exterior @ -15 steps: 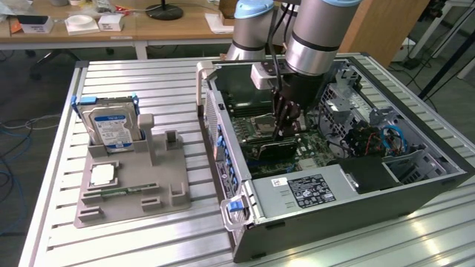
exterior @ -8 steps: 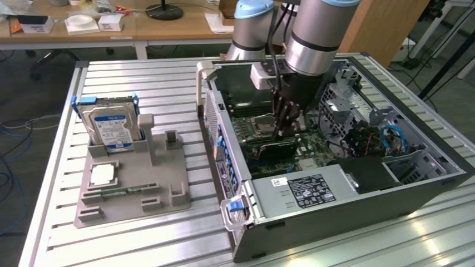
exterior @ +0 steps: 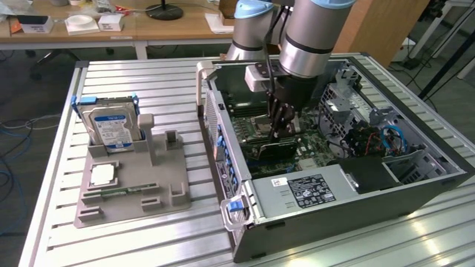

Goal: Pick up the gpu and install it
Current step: 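Press down on the gpu until it lock into place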

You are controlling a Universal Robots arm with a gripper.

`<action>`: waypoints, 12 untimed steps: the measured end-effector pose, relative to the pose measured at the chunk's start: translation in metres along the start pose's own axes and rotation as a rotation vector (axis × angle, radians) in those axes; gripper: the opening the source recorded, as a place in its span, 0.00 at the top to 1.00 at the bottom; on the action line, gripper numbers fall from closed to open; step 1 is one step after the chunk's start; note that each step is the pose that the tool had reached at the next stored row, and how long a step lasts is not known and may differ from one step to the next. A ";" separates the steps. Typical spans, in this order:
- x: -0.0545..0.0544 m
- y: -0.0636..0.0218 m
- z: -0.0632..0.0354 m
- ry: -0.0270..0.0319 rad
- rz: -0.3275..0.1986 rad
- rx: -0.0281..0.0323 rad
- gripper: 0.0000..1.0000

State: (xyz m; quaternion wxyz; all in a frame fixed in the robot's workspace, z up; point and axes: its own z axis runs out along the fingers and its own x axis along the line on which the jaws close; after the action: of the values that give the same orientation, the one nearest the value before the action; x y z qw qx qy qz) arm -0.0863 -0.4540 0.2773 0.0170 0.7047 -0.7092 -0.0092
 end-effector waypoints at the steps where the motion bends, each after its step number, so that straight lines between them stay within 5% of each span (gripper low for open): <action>1: 0.000 0.0001 0.0005 0.0001 0.000 0.0000 0.89; 12: -0.005 0.0004 0.0106 0.0002 0.000 -0.0006 0.89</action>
State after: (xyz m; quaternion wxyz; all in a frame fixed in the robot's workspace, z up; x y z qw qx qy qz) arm -0.0870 -0.4493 0.2667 0.0172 0.7047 -0.7092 -0.0093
